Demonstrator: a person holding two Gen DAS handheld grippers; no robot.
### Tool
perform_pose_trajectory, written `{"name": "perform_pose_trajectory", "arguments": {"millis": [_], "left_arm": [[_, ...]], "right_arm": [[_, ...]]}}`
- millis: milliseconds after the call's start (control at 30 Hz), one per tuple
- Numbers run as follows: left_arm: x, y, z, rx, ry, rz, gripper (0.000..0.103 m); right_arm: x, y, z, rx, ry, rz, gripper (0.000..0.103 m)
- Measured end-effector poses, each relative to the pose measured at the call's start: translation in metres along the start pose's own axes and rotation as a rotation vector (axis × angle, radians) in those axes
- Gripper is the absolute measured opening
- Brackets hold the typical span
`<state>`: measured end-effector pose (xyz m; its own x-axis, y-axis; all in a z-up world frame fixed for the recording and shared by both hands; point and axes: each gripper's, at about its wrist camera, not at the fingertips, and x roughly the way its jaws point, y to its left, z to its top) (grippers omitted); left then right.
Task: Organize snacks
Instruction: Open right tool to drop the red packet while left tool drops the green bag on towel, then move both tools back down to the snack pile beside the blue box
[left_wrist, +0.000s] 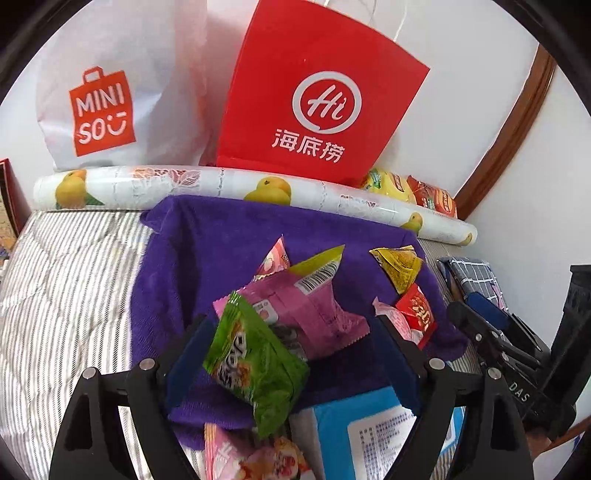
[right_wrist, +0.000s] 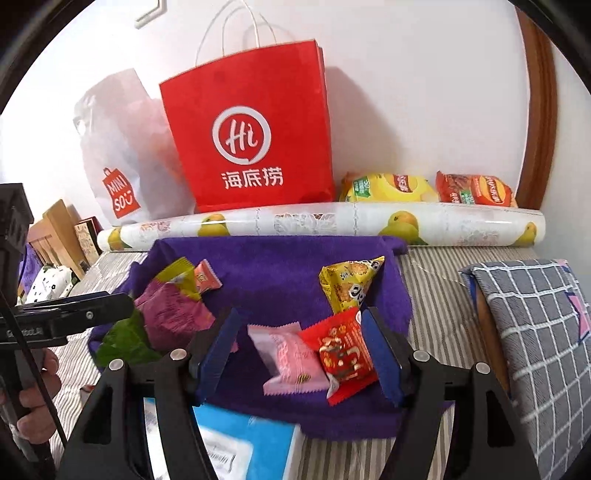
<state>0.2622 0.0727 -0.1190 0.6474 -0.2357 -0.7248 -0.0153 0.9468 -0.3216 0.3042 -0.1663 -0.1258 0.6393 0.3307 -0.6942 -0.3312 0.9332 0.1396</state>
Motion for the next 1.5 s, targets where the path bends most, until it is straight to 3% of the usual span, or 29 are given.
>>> {"name": "perform_pose_trajectory", "arguments": {"millis": [200,667,867,1133,1233,1367,1500], "left_arm": [[-0.032,0.003,-0.008,-0.009,-0.018,-0.004,0.086],[-0.087,0.031,-0.066,-0.011,-0.005,0.115,0.086],[-0.100,0.033,-0.088,-0.007,-0.001,0.124,0.085],[-0.105,0.032,-0.106,-0.024,0.022,0.131,0.085],[-0.106,0.033,-0.113,-0.043,0.031,0.114,0.085],[-0.106,0.032,-0.117,-0.056,0.040,0.113,0.085],[-0.113,0.031,-0.120,-0.061,0.032,0.108,0.085]], "right_arm": [[-0.025,0.011,-0.013,-0.009,0.018,-0.013,0.070],[-0.083,0.052,-0.071,-0.060,0.062,-0.005,0.070],[-0.101,0.066,-0.101,-0.042,0.084,0.058,0.070],[-0.108,0.090,-0.151,-0.052,0.195,0.144,0.069],[-0.111,0.089,-0.170,-0.005,0.236,0.146,0.069],[-0.110,0.094,-0.187,0.029,0.302,0.221,0.069],[-0.102,0.108,-0.194,-0.002,0.318,0.199,0.073]]}}
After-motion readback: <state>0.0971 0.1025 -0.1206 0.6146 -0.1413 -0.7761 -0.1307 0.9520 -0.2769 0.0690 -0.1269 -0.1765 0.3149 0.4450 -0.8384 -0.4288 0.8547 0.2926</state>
